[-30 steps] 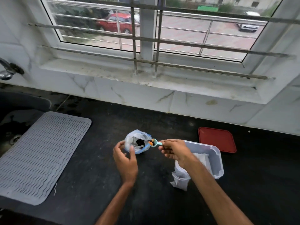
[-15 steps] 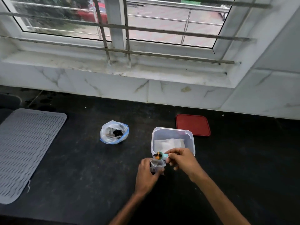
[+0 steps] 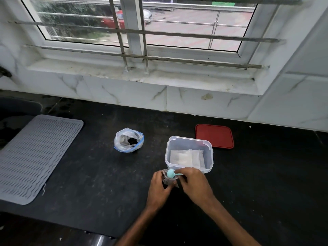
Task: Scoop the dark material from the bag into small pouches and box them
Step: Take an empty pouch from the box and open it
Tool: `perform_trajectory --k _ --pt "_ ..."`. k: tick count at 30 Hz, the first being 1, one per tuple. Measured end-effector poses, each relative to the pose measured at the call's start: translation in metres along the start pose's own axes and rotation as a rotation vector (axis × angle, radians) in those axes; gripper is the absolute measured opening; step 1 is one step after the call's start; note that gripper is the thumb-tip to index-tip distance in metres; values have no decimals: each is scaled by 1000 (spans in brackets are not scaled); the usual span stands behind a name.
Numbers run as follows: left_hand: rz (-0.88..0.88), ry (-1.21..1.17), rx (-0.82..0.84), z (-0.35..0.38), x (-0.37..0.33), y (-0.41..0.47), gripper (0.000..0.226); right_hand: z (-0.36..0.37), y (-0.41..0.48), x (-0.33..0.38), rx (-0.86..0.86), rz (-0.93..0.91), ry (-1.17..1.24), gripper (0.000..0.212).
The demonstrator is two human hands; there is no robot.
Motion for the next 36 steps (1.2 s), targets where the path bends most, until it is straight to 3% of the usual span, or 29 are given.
perform_trajectory --k 8,10,13,18,22,26,31,36 --pt "7 -31 34 -2 -2 2 54 -6 0 -14 -94 94 209 22" --pt "-10 -38 50 -5 -1 3 54 -10 0 -21 -123 182 373 17" --pt "-15 -15 39 -14 -3 4 27 -18 -6 -38 -190 374 774 15" --pt "12 -43 -105 -31 -11 1 24 -50 -27 -94 -571 664 1277 18" --pt "306 44 -280 -43 -50 -11 29 -56 -59 -161 -813 879 1099 19" --pt "544 239 -95 -5 -103 -20 29 -23 -76 -199 -887 1028 928 18" --pt "565 262 16 32 -106 -24 31 -13 -83 -210 -875 1031 543 8" --pt "448 116 -45 -5 -85 -19 29 -19 -75 -212 -713 987 265 10"
Point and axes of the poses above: each hand's wrist, its own y-axis towards the middle knuckle, its own z-axis out of the palm, x = y × z, the point moved 6 cm from there along y, towards the middle knuckle, and after that the axes turned 7 degrees about -z, right-handed, at the moved point
